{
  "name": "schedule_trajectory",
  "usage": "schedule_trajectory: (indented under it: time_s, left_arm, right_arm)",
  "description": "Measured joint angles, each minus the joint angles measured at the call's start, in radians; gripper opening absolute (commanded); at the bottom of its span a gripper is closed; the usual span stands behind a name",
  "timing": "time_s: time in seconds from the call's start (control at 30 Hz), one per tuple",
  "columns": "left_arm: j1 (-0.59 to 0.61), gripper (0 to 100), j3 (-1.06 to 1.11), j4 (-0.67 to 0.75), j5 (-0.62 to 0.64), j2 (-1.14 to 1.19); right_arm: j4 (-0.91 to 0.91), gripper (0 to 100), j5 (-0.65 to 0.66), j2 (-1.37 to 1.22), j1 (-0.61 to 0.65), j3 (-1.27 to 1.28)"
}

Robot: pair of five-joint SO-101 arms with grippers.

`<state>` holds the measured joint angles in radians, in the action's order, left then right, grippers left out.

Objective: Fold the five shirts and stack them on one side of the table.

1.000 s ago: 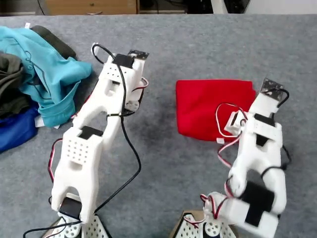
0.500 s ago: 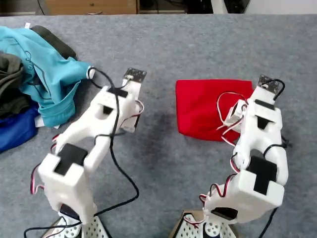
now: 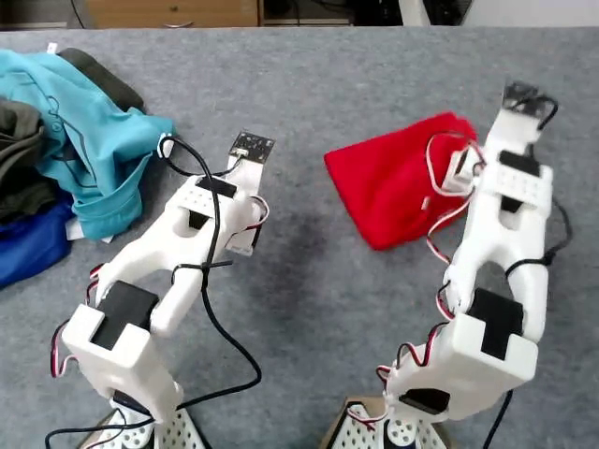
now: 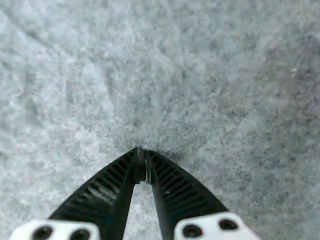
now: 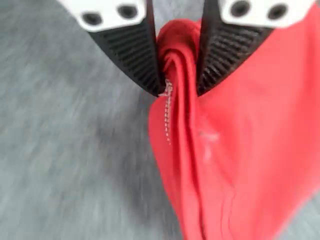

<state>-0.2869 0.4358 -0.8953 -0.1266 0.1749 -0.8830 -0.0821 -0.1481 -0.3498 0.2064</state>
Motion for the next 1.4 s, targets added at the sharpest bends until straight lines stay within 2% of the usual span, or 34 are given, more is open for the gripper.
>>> schedule_trajectory:
  time_s: [0.17, 0.33, 0.4, 0.57, 0.67, 0.77, 0.83, 1.0, 1.1, 1.4]
  left_arm:
    - [0.0, 2, 0.0, 0.0, 0.0, 0.0]
    - [0.0, 2, 0.0, 0.0, 0.0, 0.0]
    - [0.0, 2, 0.0, 0.0, 0.0, 0.0]
    - [0.0, 2, 0.0, 0.0, 0.0, 0.0]
    - [0.0, 2, 0.0, 0.0, 0.0, 0.0]
    - [0.0, 2, 0.002, 0.0, 0.0, 0.0]
    - [0.0, 2, 0.006, 0.0, 0.0, -0.002]
    - [0.0, 2, 0.006, 0.0, 0.002, -0.003]
    - [0.0, 2, 0.006, 0.0, 0.018, -0.003]
    - [0.003, 2, 0.017, 0.006, 0.057, -0.009]
  right_arm:
    - [0.005, 0.2, 0.086, -0.008, -0.068, -0.044]
    - [0.092, 1.3, 0.147, -0.101, -0.127, -0.044]
    - [0.106, 8.7, 0.181, -0.144, -0.141, -0.044]
    - [0.107, 40.1, 0.219, -0.173, -0.144, -0.044]
    - [0.068, 49.2, 0.226, -0.155, -0.149, -0.044]
    - [-0.015, 45.1, 0.295, -0.072, -0.141, -0.044]
    - [-0.055, 37.3, 0.301, -0.011, -0.127, -0.044]
    - [-0.071, 0.4, 0.219, 0.068, -0.114, -0.046]
    - [-0.038, 5.1, 0.218, 0.043, -0.112, -0.046]
    - [0.16, 0.2, 0.216, -0.252, -0.206, -0.046]
